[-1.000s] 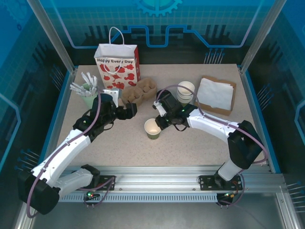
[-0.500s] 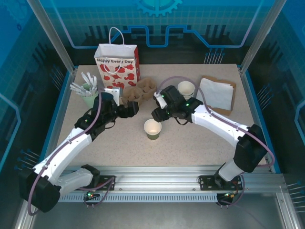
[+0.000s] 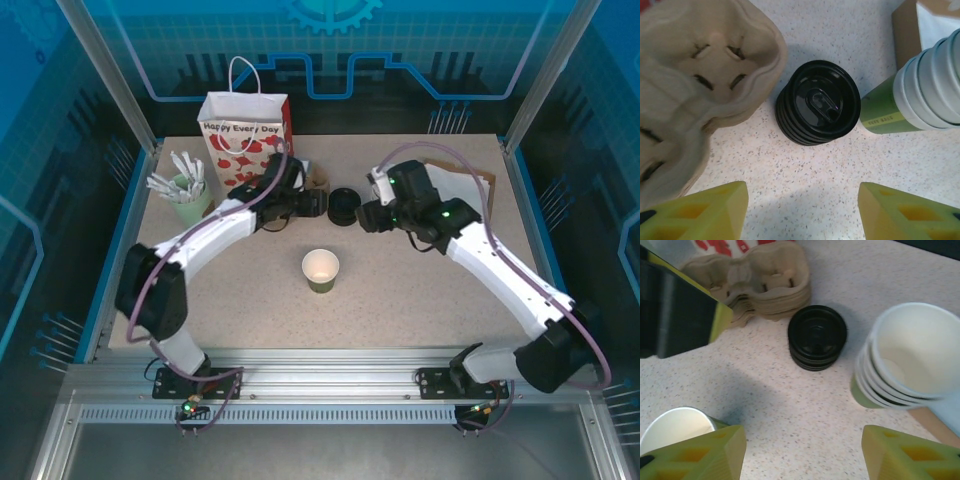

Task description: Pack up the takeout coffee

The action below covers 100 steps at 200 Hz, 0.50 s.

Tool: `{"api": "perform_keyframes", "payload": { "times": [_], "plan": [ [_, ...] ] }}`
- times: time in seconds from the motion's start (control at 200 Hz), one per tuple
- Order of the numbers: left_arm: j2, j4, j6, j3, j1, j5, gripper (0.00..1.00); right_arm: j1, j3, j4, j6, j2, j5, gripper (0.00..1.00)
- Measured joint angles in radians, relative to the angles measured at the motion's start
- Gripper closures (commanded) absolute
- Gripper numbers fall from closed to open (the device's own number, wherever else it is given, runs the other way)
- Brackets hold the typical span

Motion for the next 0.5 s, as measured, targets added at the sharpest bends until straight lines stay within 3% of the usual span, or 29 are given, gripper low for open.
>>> {"api": "perform_keyframes", "payload": {
  "times": [0.21,0.5],
  "plan": [
    [0.221,-0.102,0.034,0.217,-0.034,-0.025,0.48,-0.064,-0.064,-0.003,0.0,-0.064,-0.013,0.34],
    [0.384,-0.184,0.041,0.396,-0.036,-0.058,0.52,-0.083,-0.095,-0.003,-0.004,-0.068,-0.05,0.33]
  ]
}}
